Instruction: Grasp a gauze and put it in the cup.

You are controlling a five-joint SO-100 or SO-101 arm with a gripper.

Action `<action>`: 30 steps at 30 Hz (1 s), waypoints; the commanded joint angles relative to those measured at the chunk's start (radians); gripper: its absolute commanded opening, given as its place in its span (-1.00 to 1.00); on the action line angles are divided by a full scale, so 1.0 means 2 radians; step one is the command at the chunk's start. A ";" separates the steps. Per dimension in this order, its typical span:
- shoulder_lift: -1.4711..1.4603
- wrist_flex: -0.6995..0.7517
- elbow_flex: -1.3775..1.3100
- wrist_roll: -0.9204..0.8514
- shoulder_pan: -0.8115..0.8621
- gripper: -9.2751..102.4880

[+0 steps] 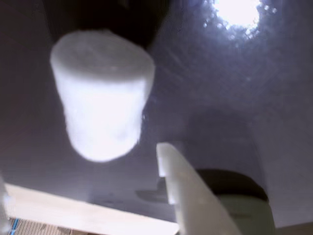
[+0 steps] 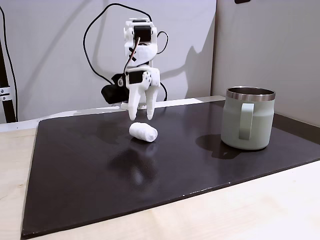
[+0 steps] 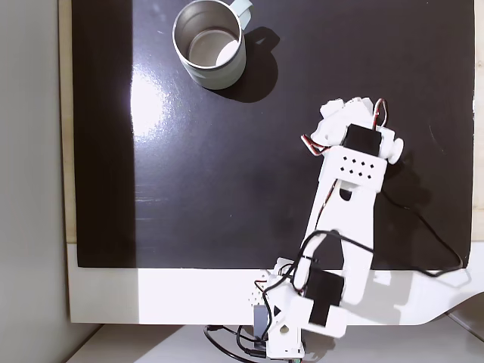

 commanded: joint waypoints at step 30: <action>-0.083 -0.036 -0.035 0.005 0.028 -0.83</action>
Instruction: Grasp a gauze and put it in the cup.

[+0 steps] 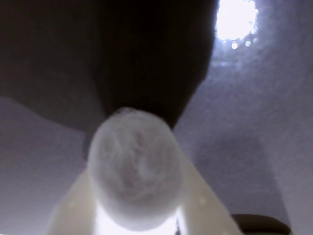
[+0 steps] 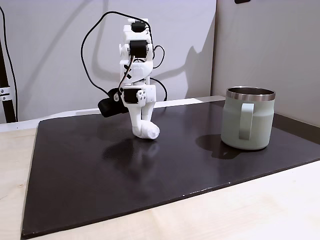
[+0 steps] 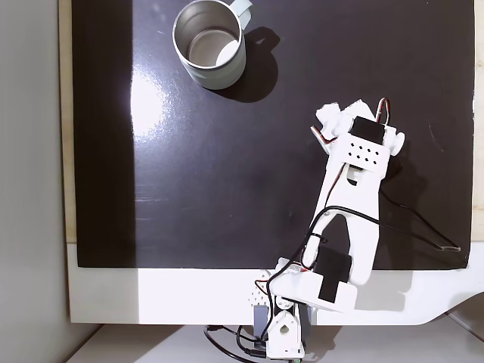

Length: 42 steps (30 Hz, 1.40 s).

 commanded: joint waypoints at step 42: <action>0.039 0.260 -0.475 -0.044 -0.155 -0.83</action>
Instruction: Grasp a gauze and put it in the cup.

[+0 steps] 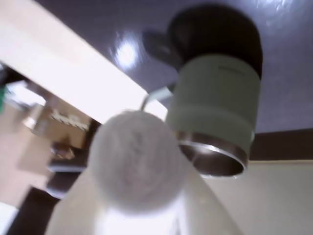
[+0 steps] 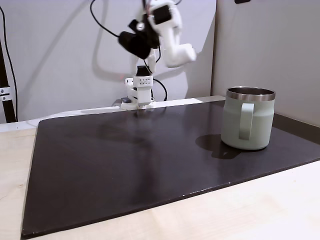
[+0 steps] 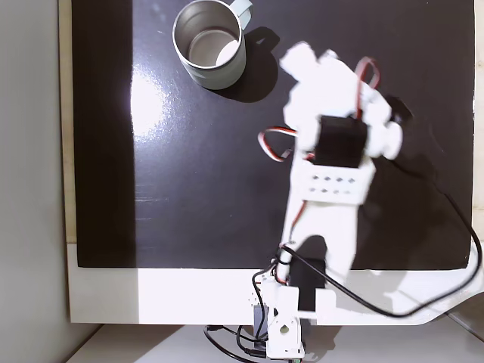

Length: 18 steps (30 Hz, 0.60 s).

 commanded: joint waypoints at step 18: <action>-0.236 -0.045 -0.303 -0.036 -0.119 -0.83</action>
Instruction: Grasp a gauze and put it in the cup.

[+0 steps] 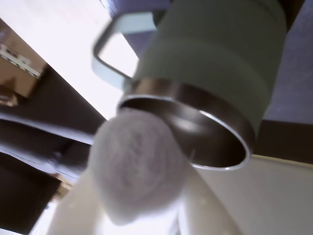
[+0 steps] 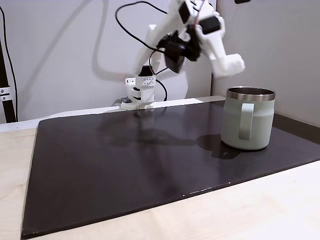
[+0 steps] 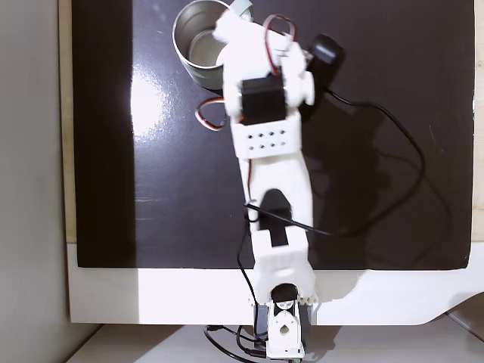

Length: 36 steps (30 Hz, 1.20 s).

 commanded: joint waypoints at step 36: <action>-0.064 -0.014 -0.093 -0.033 -0.064 -0.18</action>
